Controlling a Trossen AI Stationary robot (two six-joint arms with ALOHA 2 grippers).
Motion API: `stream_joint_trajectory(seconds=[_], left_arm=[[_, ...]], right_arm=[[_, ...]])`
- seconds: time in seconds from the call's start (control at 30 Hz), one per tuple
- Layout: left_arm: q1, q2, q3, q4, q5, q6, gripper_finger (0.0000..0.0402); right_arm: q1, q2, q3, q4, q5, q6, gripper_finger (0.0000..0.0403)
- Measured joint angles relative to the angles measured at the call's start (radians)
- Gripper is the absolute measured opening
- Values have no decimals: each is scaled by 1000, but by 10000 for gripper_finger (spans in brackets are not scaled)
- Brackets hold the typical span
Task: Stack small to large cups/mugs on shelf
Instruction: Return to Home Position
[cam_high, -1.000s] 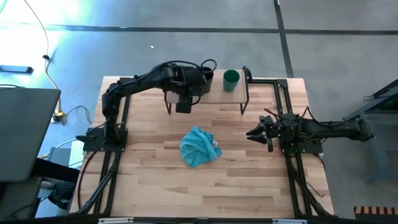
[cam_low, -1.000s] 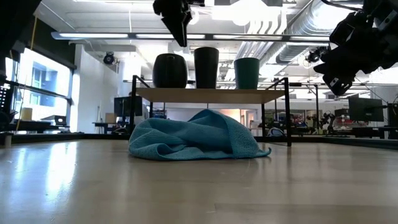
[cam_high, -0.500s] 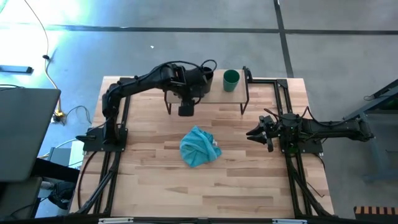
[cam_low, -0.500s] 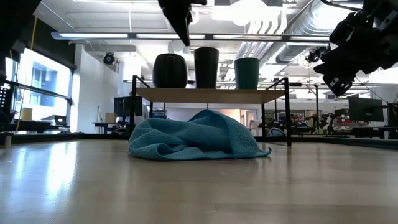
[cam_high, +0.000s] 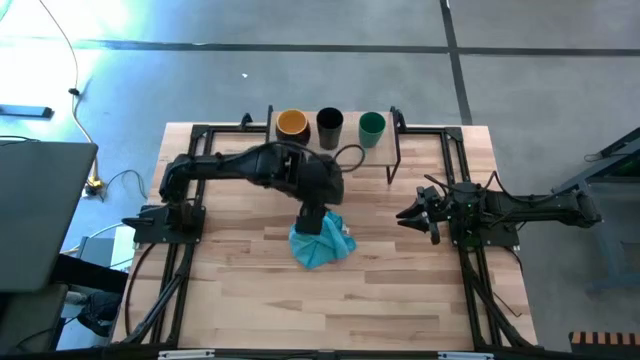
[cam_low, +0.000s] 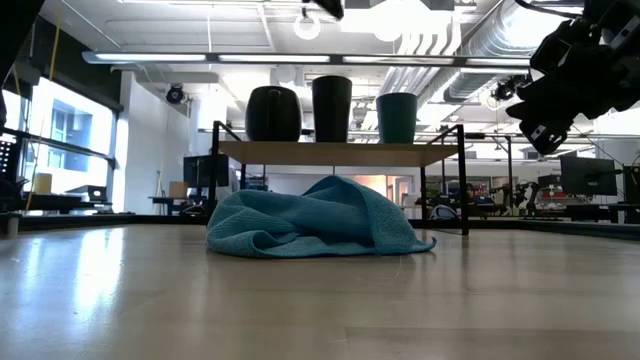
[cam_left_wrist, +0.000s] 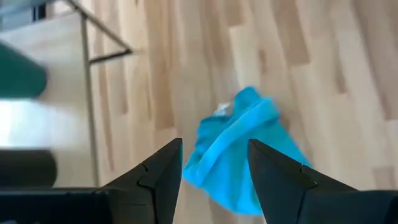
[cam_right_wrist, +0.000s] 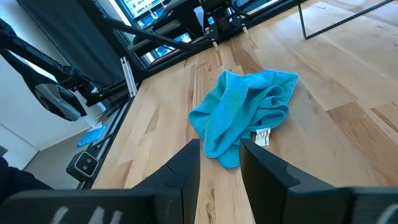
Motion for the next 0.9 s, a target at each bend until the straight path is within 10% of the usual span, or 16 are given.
stream_joint_trajectory(seconds=[0.9], left_arm=[[23, -406, -3, 151, -26, -103, 170]], right_arm=[[0, -28, 0, 152, -81, -158, 103]])
